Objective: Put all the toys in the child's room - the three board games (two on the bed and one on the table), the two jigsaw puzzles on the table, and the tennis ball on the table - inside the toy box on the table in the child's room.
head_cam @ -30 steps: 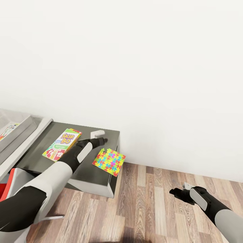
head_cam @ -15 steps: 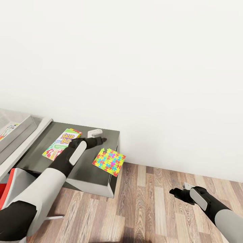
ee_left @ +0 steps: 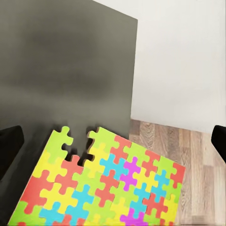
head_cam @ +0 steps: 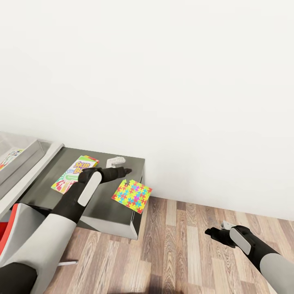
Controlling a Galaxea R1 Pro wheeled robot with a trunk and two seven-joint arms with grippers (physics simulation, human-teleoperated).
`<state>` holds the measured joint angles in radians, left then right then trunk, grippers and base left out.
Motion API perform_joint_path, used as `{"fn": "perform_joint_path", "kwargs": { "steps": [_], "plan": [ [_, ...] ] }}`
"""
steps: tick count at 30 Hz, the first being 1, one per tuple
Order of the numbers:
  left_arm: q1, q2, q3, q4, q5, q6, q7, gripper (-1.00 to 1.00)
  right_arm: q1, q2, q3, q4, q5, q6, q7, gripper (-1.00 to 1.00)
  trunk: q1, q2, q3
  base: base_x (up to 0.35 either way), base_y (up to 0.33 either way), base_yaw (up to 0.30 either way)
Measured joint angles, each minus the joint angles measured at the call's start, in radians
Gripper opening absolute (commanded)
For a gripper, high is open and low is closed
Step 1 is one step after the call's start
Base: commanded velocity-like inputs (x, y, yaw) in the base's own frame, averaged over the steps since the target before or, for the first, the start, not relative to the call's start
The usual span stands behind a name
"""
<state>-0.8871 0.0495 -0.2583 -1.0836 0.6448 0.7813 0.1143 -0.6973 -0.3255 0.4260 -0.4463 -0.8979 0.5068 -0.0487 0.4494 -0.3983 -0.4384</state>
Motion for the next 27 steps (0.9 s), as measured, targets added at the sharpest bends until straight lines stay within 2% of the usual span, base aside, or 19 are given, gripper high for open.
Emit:
{"fn": "perform_joint_path", "kwargs": {
  "steps": [8, 11, 18, 27],
  "plan": [
    [0.02, 0.0, 0.001, -0.067, 0.004, 0.056, 0.0, 1.0, 0.0, 0.0, 0.0, 0.0, -0.001, 0.0, 0.0, 1.0, 0.0, 0.0, 0.009, 0.0, 0.0, 0.0],
    [0.046, 0.0, 0.001, -0.138, 0.005, 0.094, 0.0, 1.0, 0.0, 0.0, -0.001, 0.0, -0.001, 0.0, 0.0, 1.0, 0.0, 0.0, 0.013, 0.0, 0.0, 0.0],
    [0.094, 0.0, 0.001, -0.241, 0.007, 0.14, 0.0, 1.0, 0.0, 0.0, -0.001, 0.0, -0.001, 0.0, 0.0, 1.0, 0.0, 0.0, 0.025, 0.0, 0.0, 0.0],
    [0.121, 0.001, 0.002, -0.282, 0.018, 0.165, 0.0, 1.0, 0.0, 0.0, -0.002, 0.0, -0.001, 0.0, 0.0, 1.0, 0.0, 0.0, 0.04, 0.0, 0.0, 0.0]
  ]
}}
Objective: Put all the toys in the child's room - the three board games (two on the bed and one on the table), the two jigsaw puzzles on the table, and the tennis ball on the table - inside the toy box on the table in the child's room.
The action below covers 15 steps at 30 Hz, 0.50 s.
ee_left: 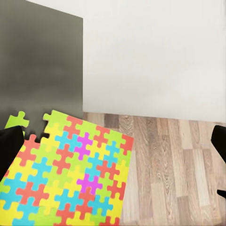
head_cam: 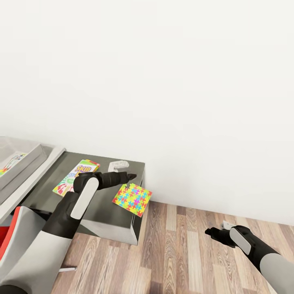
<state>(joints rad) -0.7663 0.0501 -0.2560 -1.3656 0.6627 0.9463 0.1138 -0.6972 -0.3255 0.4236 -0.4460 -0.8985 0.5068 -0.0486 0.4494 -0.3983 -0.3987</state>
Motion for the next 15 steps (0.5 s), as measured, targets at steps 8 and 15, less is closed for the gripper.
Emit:
{"fn": "perform_joint_path", "kwargs": {
  "steps": [8, 15],
  "plan": [
    [0.016, 0.001, 0.016, -0.007, 0.015, 0.006, -0.004, 1.0, 0.0, 0.0, 0.0, 0.0, 0.0, 0.0, 0.0, 1.0, 0.0, 0.0, 0.013, 0.0, 0.0, 0.0],
    [0.023, 0.011, 0.032, -0.009, 0.021, 0.009, -0.026, 1.0, 0.0, 0.0, -0.002, 0.0, 0.0, 0.0, -0.001, 1.0, 0.0, 0.0, 0.025, 0.0, 0.0, 0.0]
  ]
}}
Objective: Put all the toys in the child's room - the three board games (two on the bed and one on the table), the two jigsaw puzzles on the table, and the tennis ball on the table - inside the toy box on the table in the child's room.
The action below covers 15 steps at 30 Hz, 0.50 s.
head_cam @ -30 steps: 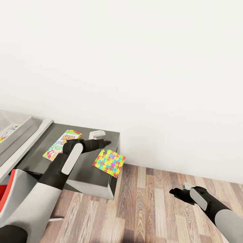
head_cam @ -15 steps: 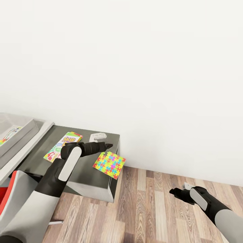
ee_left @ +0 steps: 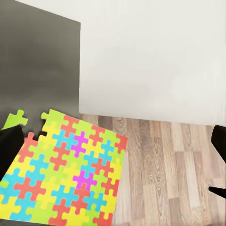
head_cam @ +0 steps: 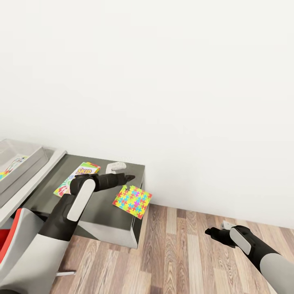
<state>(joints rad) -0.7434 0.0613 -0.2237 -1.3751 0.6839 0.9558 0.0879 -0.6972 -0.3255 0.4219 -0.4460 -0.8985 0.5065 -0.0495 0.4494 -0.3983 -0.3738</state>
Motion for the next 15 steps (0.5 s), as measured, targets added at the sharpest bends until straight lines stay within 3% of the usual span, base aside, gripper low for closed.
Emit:
{"fn": "perform_joint_path", "kwargs": {
  "steps": [6, 9, 15],
  "plan": [
    [0.008, 0.035, 0.048, -0.002, 0.014, 0.044, -0.049, 1.0, 0.0, 0.001, 0.002, 0.0, 0.0, -0.014, 0.0, 1.0, 0.0, 0.0, 0.01, 0.0, 0.0, 0.0],
    [0.028, 0.047, 0.071, -0.003, 0.025, 0.068, -0.108, 1.0, 0.0, 0.001, 0.003, 0.0, 0.0, -0.028, 0.0, 1.0, 0.0, 0.0, 0.015, 0.0, 0.0, 0.0],
    [0.077, 0.059, 0.085, -0.001, 0.031, 0.078, -0.16, 1.0, 0.0, 0.001, 0.003, 0.0, -0.001, -0.035, 0.0, 1.0, 0.0, 0.0, 0.025, 0.0, 0.0, 0.0]
  ]
}}
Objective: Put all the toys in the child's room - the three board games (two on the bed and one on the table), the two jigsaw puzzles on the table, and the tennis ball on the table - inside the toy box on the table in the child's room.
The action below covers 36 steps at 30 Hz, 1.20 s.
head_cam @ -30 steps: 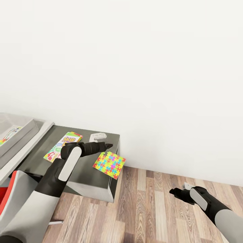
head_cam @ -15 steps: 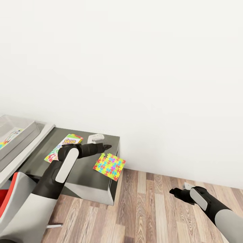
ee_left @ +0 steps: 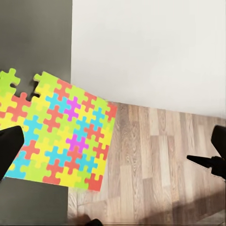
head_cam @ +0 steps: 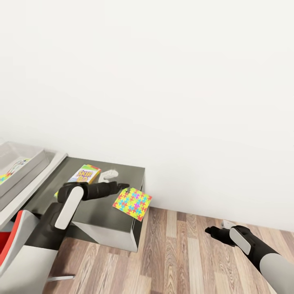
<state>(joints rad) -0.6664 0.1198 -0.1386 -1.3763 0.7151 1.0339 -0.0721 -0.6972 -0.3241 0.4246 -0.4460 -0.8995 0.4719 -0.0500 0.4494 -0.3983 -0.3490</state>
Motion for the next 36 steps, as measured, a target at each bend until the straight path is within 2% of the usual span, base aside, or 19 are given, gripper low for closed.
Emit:
{"fn": "perform_joint_path", "kwargs": {
  "steps": [6, 10, 15, 18, 19, 22, 33, 36],
  "plan": [
    [0.031, 0.035, 0.006, -0.002, 0.007, 0.002, -0.033, 1.0, 0.0, -0.001, -0.002, 0.0, -0.002, -0.002, 0.004, 1.0, 0.0, 0.0, 0.01, 0.0, 0.0, 0.0],
    [0.06, 0.041, 0.008, -0.001, 0.007, 0.0, -0.079, 1.0, 0.0, 0.0, -0.002, 0.0, -0.001, -0.002, 0.006, 1.0, 0.0, 0.0, 0.017, 0.0, 0.0, 0.0],
    [0.086, 0.049, 0.011, -0.001, 0.005, 0.001, -0.172, 1.0, 0.0, 0.0, -0.001, 0.0, 0.0, -0.002, 0.007, 1.0, 0.0, 0.0, 0.025, 0.0, 0.0, 0.0],
    [0.1, 0.078, 0.01, -0.007, 0.004, 0.002, -0.242, 1.0, 0.0, 0.0, -0.001, 0.0, 0.0, -0.002, 0.008, 1.0, 0.0, 0.0, 0.03, 0.0, 0.0, 0.0],
    [0.105, 0.095, 0.009, -0.01, 0.004, 0.003, -0.279, 1.0, 0.0, -0.001, -0.001, 0.0, 0.0, -0.001, 0.008, 1.0, 0.0, 0.0, 0.032, 0.0, 0.0, 0.0],
    [0.112, 0.118, 0.008, -0.014, 0.004, 0.004, -0.359, 1.0, 0.0, -0.001, -0.001, 0.0, 0.0, -0.001, 0.008, 1.0, 0.0, 0.0, 0.037, 0.0, 0.0, 0.0],
    [0.144, 0.154, 0.008, -0.016, -0.001, 0.002, -0.549, 1.0, 0.0, 0.0, 0.0, 0.001, 0.0, -0.002, 0.008, 1.0, 0.0, 0.0, 0.055, 0.0, 0.0, 0.0],
    [0.154, 0.159, 0.003, -0.015, -0.004, 0.001, -0.627, 1.0, 0.0, 0.0, 0.001, 0.001, 0.0, -0.002, 0.007, 1.0, 0.0, 0.0, 0.06, 0.0, 0.0, 0.0]
  ]
}}
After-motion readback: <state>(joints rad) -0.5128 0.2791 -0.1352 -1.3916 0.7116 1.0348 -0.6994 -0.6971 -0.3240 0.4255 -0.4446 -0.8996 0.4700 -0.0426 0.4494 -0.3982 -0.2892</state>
